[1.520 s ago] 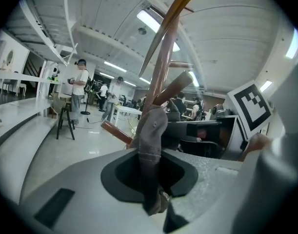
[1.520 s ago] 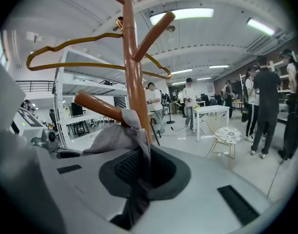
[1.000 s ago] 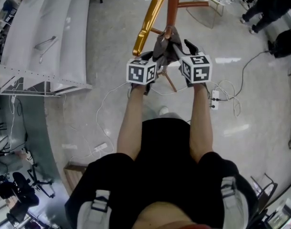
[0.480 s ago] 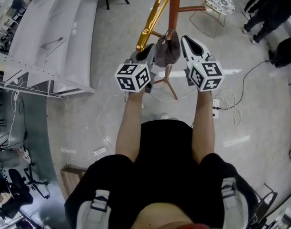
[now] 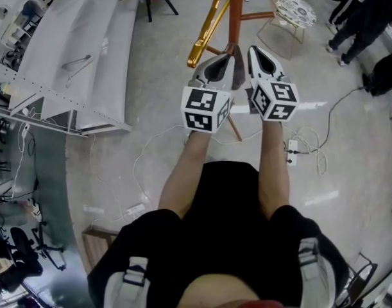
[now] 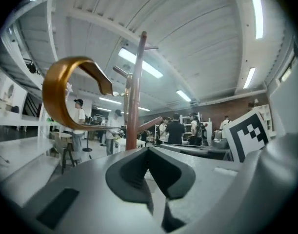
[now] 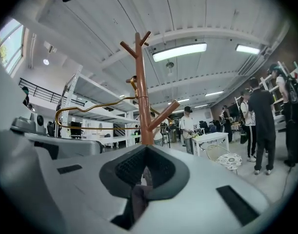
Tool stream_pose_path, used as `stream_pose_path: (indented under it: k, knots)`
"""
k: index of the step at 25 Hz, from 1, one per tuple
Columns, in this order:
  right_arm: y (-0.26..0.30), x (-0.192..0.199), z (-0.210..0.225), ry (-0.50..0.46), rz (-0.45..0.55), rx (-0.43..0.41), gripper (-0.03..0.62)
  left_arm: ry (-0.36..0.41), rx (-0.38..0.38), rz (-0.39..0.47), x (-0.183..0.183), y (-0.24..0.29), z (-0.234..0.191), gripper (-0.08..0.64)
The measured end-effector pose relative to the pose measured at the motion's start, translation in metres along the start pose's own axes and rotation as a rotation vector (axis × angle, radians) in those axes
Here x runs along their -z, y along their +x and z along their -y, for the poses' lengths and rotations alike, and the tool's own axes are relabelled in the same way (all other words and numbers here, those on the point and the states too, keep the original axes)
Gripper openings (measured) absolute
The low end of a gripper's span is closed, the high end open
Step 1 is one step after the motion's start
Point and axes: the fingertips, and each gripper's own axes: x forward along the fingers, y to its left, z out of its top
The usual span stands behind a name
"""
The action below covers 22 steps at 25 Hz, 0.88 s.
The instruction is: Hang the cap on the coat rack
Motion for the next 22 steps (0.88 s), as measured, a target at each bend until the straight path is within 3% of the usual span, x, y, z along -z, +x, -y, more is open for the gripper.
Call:
stream_pose_path:
  k: [5, 12, 22]
  knots:
    - [0.005, 0.003, -0.007, -0.067, -0.099, 0.001, -0.005, 0.022, -0.082, -0.022, -0.005, -0.012, -0.019, -0.002]
    - [0.005, -0.008, -0.026, -0.060, -0.064, -0.064, -0.005, 0.010, -0.117, -0.021, -0.003, -0.017, -0.025, -0.002]
    - [0.002, -0.013, -0.030, -0.069, -0.060, -0.054, -0.006, -0.011, -0.138, -0.026, 0.000, -0.017, -0.026, -0.002]
